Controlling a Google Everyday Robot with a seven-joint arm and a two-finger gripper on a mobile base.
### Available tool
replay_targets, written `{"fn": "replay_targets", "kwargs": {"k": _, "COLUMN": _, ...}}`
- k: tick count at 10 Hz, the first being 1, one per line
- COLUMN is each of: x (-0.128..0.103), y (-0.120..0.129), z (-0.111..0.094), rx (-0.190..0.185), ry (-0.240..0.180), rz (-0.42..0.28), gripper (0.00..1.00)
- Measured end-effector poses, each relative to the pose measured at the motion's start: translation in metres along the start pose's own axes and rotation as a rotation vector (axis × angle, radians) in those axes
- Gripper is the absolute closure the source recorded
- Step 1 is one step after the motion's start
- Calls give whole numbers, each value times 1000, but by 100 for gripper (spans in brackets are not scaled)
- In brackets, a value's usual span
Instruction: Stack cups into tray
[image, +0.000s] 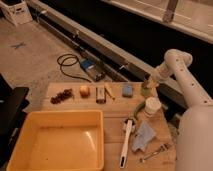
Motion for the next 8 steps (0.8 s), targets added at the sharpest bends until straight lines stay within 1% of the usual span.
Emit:
{"fn": "replay_targets", "kwargs": {"k": 1, "x": 4, "y": 2, "z": 2, "rx": -9, "ry": 1, "rz": 10, "gripper": 76}}
{"fn": "replay_targets", "kwargs": {"k": 2, "x": 7, "y": 2, "z": 3, "rx": -13, "ry": 0, "rz": 16, "gripper": 69}}
{"fn": "replay_targets", "kwargs": {"k": 4, "x": 8, "y": 3, "z": 7, "rx": -24, "ry": -6, "rz": 22, "gripper": 46}}
{"fn": "replay_targets", "kwargs": {"k": 7, "x": 7, "y": 4, "z": 9, "rx": -37, "ry": -11, "rz": 23, "gripper": 21}}
{"fn": "replay_targets", "kwargs": {"k": 8, "x": 8, "y": 4, "z": 10, "rx": -37, "ry": -12, "rz": 24, "gripper": 20}}
